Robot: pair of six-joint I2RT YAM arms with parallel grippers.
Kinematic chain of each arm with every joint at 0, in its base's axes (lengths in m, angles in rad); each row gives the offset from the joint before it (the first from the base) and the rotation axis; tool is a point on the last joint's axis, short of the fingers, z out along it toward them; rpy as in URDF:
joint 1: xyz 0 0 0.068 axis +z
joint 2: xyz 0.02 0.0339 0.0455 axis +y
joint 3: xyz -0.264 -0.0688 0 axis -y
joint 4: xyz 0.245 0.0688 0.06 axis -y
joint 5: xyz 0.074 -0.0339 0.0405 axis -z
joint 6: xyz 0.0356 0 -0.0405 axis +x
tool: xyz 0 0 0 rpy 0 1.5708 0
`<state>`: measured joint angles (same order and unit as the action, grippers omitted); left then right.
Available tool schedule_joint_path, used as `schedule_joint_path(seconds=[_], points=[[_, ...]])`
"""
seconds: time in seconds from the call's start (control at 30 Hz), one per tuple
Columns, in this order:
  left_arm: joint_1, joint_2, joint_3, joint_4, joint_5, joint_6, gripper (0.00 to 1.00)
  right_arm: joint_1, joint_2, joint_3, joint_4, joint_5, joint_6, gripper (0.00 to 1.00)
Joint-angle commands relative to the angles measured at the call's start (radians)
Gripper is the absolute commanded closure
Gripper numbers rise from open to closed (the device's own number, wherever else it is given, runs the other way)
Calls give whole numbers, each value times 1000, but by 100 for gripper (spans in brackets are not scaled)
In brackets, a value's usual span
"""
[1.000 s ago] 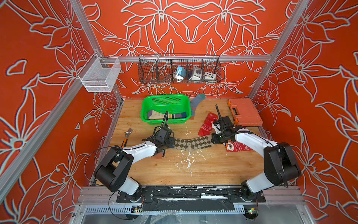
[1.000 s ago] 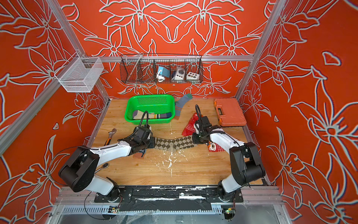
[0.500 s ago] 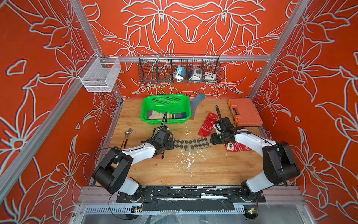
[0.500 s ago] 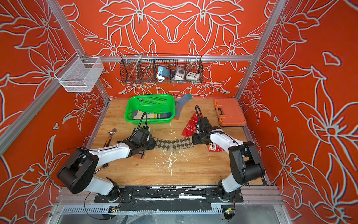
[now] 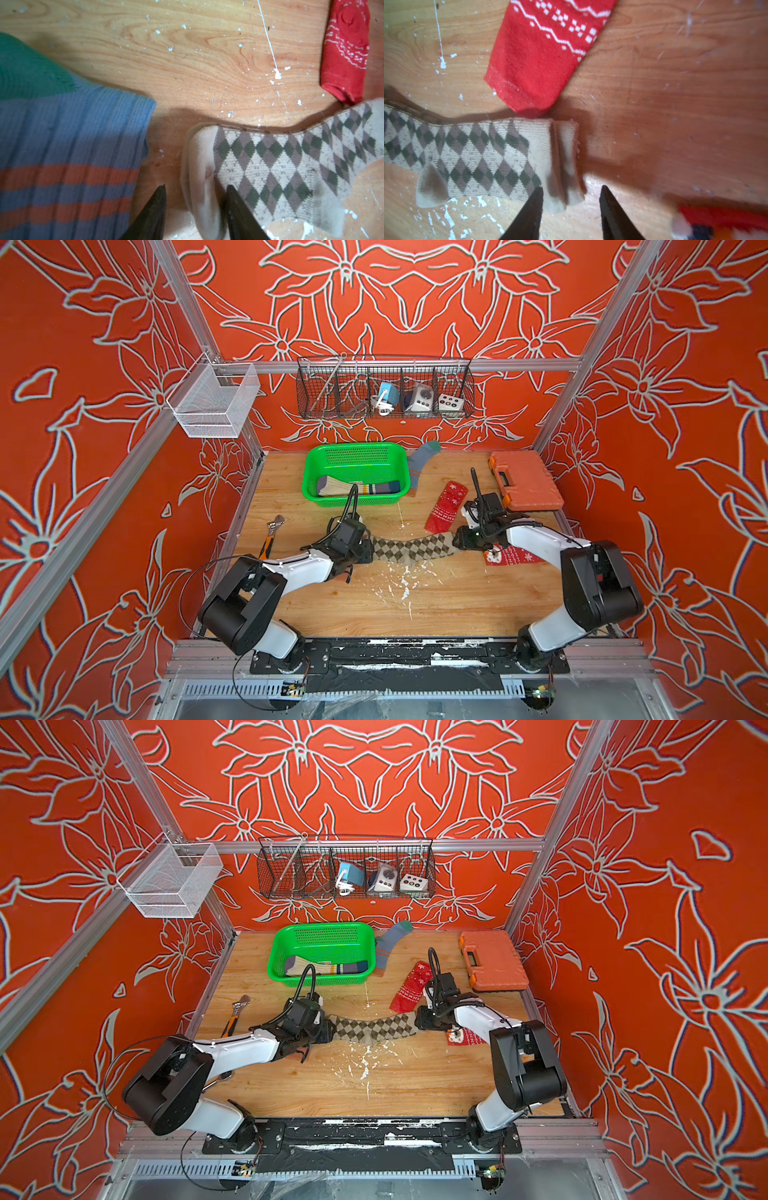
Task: Place the socks together as a pair
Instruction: Pick up a pair of socks from the center of the board.
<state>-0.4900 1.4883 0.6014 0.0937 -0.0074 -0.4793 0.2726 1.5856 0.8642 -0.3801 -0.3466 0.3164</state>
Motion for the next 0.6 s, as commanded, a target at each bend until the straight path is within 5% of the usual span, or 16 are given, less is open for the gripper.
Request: schedule_joint_path(seconds=[0.0,0.23,0.57], points=[[5,38,18,13,23,0,55,-9,28,-16,24,-68,10,54],[7,77,26,18,39,11,58,-17,60,-15,27,-100,13,59],[7,98,26,12,31,17,92,-29,48,-26,43,-124,21,99]])
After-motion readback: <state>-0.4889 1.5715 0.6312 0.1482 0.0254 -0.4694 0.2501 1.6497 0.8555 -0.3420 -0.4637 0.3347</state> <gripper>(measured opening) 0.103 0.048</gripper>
